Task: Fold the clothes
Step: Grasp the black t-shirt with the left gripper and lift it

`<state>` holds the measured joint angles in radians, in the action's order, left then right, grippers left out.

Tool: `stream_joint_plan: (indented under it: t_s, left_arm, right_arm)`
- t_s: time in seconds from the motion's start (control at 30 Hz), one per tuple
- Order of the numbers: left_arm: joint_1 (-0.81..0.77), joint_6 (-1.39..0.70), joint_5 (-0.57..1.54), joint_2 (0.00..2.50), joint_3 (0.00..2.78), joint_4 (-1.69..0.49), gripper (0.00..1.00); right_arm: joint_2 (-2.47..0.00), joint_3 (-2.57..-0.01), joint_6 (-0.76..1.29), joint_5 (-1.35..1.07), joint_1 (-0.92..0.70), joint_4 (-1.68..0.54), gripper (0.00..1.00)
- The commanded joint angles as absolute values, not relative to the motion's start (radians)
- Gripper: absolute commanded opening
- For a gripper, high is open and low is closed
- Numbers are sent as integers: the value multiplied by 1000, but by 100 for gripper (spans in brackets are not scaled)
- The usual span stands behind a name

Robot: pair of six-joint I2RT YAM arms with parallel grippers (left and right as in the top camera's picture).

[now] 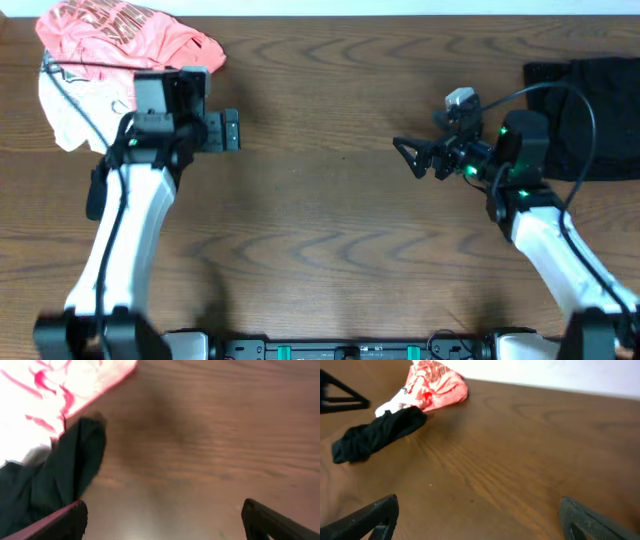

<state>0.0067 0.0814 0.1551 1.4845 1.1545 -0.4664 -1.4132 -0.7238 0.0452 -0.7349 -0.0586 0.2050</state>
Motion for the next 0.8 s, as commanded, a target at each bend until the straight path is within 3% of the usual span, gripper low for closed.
stream_joint_plan:
  t_s: [0.0,0.27,0.63,0.77]
  left_arm:
    - [17,128,51,1563,1171,-398,98]
    - [17,299,-250,1730,1171,-233,98]
    - [65,385,-275,1901,1171,-103,99]
    - [107,384,-275,1932,1171,-99,82]
  right_arm:
    - [-1484,-743,123,-794,-67,218,99]
    - [-1586,-743,123,-793,-67,216,99]
    - [-1605,-743,96,-781,-67,208,99]
    - [-1605,-743,96,-770,-67,208,99]
